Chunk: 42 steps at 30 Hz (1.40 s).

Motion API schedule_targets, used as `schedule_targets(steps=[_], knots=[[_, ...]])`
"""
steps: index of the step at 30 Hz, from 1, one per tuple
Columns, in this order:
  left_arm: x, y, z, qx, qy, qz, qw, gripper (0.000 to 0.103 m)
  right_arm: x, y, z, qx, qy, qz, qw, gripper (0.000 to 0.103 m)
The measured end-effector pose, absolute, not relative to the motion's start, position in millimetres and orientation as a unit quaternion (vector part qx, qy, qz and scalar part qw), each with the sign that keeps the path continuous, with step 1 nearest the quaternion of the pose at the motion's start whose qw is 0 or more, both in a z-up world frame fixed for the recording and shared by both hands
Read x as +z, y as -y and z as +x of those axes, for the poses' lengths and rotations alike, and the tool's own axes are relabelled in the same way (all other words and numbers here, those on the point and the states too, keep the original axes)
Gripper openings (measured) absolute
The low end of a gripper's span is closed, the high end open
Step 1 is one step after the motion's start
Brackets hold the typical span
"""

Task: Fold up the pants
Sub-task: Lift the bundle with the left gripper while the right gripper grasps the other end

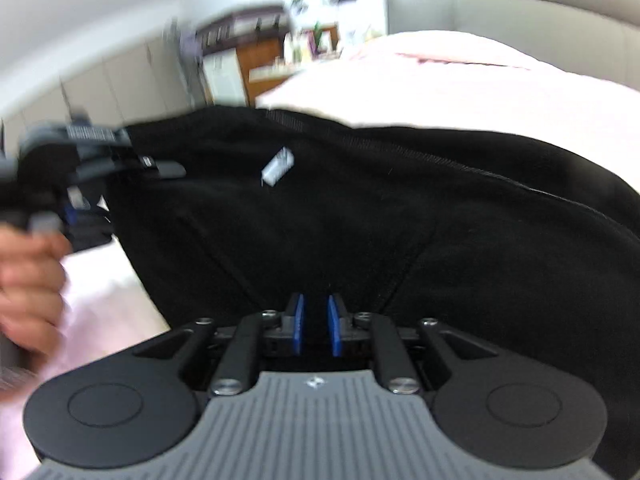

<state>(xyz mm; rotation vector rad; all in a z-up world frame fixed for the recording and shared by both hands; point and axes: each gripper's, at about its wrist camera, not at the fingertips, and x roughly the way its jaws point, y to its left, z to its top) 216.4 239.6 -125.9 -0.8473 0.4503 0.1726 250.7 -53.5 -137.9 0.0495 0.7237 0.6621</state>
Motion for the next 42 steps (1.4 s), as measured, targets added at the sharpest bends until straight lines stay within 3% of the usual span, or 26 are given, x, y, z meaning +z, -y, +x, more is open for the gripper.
schedule_targets(steps=[8, 12, 19, 23, 26, 28, 32, 38, 42], knots=[[-67, -126, 220, -0.013, -0.158, -0.138, 0.978, 0.035, -115, 154, 215, 0.238, -0.302, 0.121, 0.915, 0.022], [-75, -61, 228, -0.09, -0.169, -0.002, 0.982, 0.038, -111, 196, 200, 0.197, -0.301, 0.142, 0.922, 0.024], [-120, 25, 242, -0.18, -0.231, 0.15, 0.944, 0.039, -112, 261, 172, 0.142, -0.297, 0.19, 0.925, 0.026], [-160, 59, 256, -0.222, -0.315, 0.197, 0.901, 0.053, -110, 288, 163, 0.12, -0.3, 0.2, 0.925, 0.027], [-166, 71, 248, -0.22, -0.293, 0.236, 0.9, 0.064, -106, 294, 169, 0.113, -0.304, 0.21, 0.922, 0.028], [-148, 64, 244, -0.222, -0.312, 0.212, 0.899, 0.07, -99, 301, 174, 0.118, -0.302, 0.212, 0.922, 0.036], [-102, 9, 231, -0.261, -0.324, 0.055, 0.908, 0.097, -88, 289, 214, 0.154, -0.315, 0.224, 0.909, 0.048], [-103, -101, 253, -0.197, -0.352, -0.184, 0.896, 0.102, -82, 240, 274, 0.23, -0.349, 0.216, 0.883, 0.068], [-146, -146, 275, -0.171, -0.398, -0.339, 0.836, 0.101, -98, 208, 312, 0.242, -0.4, 0.193, 0.862, 0.072]])
